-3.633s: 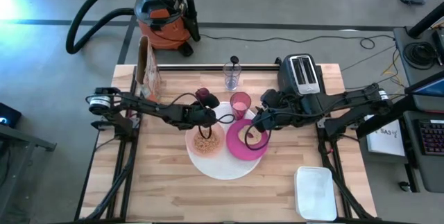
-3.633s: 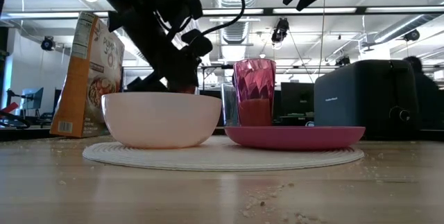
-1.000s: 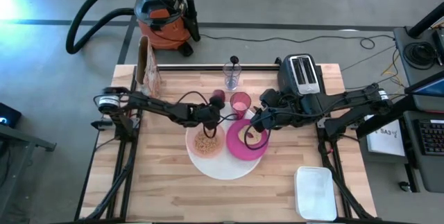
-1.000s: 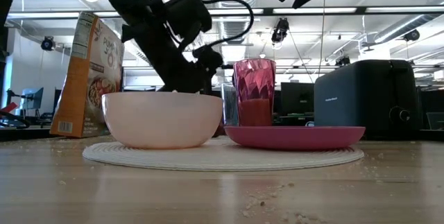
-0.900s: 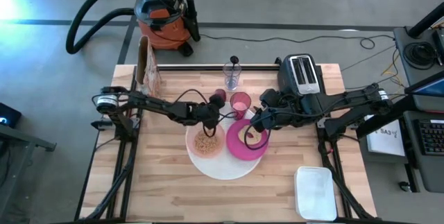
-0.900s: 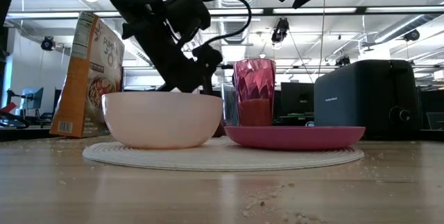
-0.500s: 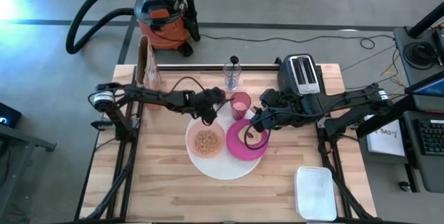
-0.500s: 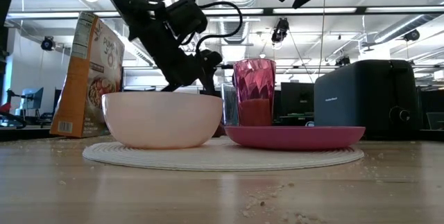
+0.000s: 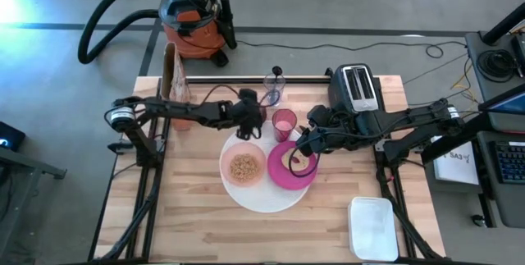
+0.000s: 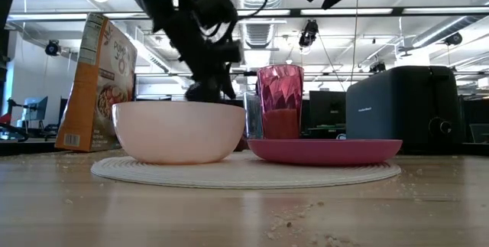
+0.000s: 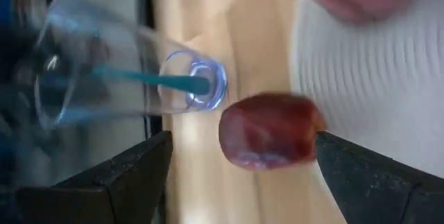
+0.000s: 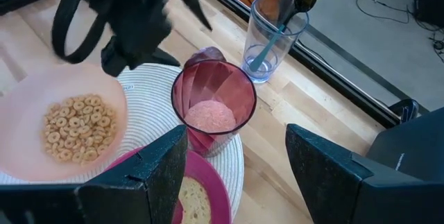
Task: Arrange a breakfast setting
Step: Put the red apple on the white table mat at the top right of the orange bowl
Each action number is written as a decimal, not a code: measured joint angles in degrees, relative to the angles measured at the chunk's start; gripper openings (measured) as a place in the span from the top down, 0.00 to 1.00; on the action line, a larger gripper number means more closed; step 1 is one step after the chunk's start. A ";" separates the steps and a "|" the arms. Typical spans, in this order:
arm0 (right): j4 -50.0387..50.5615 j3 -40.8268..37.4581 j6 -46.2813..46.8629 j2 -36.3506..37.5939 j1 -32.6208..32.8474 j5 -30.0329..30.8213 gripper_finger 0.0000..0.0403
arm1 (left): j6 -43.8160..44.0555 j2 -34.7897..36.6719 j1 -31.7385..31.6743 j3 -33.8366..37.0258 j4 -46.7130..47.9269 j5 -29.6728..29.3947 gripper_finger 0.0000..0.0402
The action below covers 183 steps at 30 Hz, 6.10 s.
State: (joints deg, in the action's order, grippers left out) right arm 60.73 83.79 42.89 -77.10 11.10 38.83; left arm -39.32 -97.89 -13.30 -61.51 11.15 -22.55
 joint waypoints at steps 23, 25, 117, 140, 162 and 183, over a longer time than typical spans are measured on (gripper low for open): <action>-0.15 0.00 0.00 0.00 0.01 0.00 0.42 | 79.91 -0.64 -6.90 -7.43 7.52 14.74 0.17; -0.15 0.00 0.00 0.00 0.01 0.00 0.42 | 84.85 -1.39 -6.92 -7.37 7.78 14.66 0.17; -0.21 0.00 0.00 0.00 0.01 0.00 0.42 | 57.72 -3.80 -8.22 35.40 -78.21 31.25 0.49; -0.22 0.00 0.00 0.00 0.01 0.00 0.42 | 40.25 -4.52 -6.80 38.77 -75.99 33.84 0.47; -0.20 0.00 0.00 0.00 -0.01 0.00 0.42 | 38.52 -7.84 -7.62 38.08 -81.24 39.71 0.46; -0.22 0.00 0.00 0.00 -0.01 0.00 0.42 | 23.54 -7.50 -21.13 37.94 -82.71 71.83 0.46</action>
State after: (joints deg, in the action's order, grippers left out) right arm 60.51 83.79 42.89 -77.10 11.09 38.83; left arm -15.78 -105.38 -34.44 -23.57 -71.57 49.28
